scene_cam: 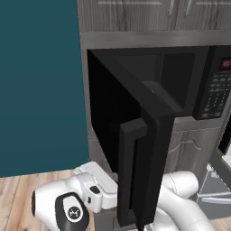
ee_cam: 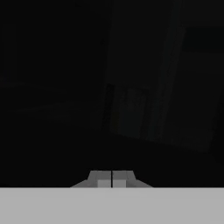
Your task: Transport the steak from the fridge to the microwave and turn on the microwave.
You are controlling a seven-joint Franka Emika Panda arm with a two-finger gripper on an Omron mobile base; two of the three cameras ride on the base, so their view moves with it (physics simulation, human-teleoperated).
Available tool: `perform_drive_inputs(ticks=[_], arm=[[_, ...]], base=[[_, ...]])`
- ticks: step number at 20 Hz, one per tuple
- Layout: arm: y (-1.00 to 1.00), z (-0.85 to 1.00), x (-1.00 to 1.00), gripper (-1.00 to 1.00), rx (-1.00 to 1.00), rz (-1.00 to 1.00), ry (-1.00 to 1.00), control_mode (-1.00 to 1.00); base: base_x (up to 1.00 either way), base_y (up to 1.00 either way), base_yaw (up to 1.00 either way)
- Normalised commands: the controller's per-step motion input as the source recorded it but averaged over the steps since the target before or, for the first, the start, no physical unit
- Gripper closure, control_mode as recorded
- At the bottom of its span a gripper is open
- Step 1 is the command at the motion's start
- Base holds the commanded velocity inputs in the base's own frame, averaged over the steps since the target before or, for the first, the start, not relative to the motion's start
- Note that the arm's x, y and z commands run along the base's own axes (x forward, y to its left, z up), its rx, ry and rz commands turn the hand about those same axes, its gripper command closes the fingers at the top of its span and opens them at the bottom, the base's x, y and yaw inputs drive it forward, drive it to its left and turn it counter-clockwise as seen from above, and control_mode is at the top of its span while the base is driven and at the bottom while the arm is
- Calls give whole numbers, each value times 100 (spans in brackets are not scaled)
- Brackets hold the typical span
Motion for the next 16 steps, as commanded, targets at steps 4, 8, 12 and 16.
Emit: perform_drive_inputs(ticks=[4,8,12,16], arm=[[-30,0,4,100,0,0,0,-100],[-30,0,11,100,0,0,0,-100],[-32,0,14,100,0,-1,0,-100],[-29,0,9,100,0,-2,0,-100]], base=[[0,0,0],[0,0,0],[0,0,0],[0,0,0]])
